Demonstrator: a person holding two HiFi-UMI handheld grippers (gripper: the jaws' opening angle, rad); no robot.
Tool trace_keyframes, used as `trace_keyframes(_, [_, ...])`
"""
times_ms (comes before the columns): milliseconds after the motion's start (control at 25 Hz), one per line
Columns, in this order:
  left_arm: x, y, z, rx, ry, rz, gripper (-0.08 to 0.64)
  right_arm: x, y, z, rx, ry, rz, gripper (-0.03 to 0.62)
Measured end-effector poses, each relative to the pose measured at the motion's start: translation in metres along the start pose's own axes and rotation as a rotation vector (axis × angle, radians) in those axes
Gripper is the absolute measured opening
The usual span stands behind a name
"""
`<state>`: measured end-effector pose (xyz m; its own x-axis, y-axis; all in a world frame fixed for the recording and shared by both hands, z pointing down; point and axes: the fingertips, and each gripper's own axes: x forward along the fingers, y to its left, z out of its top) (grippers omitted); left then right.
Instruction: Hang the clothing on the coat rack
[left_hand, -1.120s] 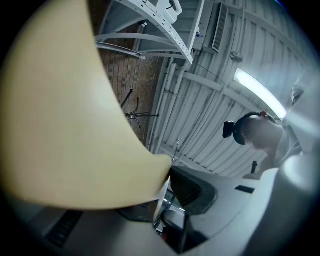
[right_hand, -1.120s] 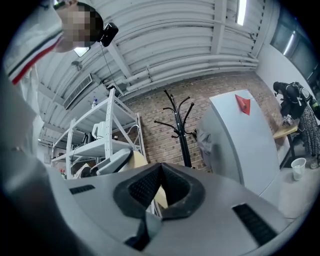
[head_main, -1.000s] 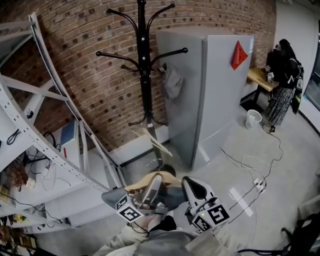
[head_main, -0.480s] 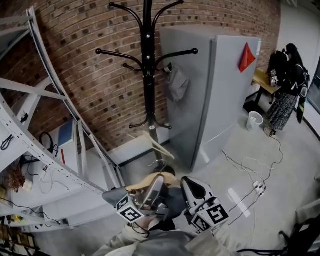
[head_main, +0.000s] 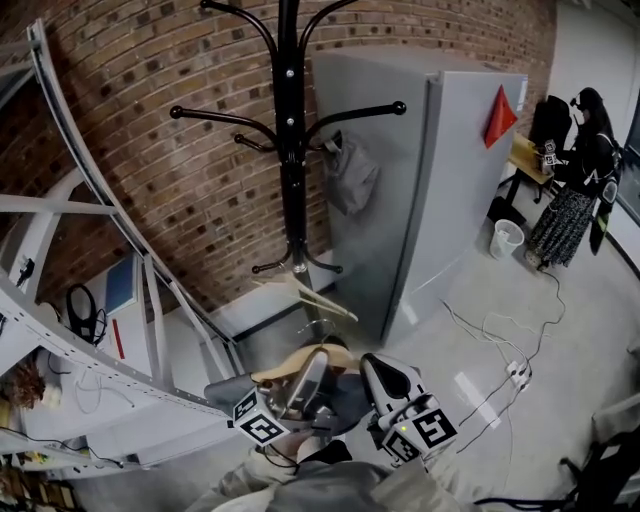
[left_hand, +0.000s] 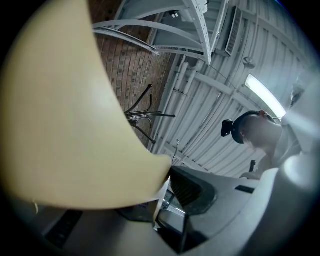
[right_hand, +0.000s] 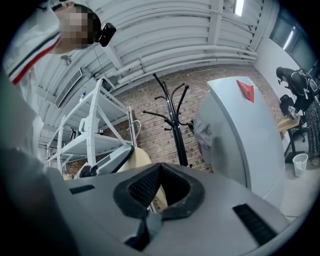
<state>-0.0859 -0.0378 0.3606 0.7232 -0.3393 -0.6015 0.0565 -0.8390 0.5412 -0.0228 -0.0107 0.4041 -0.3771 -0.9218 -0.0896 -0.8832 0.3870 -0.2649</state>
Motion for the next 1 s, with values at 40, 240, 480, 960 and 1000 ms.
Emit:
trace_keyframes(40, [0.003,0.005,0.002,-0.001,0.004,-0.001,0.109,0.005,-0.003,-0.001,0.003,0.004,-0.004,0.023])
trace_keyframes(240, [0.014,0.032,0.012,-0.007,0.017,-0.014,0.109,0.033,-0.016,-0.004,0.01,0.002,-0.017,0.024])
trace_keyframes(480, [0.024,0.059,0.03,-0.02,0.023,-0.026,0.109,0.066,-0.024,-0.005,0.013,0.006,-0.025,0.023])
trace_keyframes(960, [0.029,0.095,0.059,-0.04,0.024,-0.059,0.11,0.11,-0.03,-0.01,-0.007,-0.013,-0.062,0.024])
trace_keyframes(1000, [0.028,0.096,0.06,-0.041,0.024,-0.061,0.11,0.111,-0.028,-0.011,-0.005,0.002,-0.064,0.024])
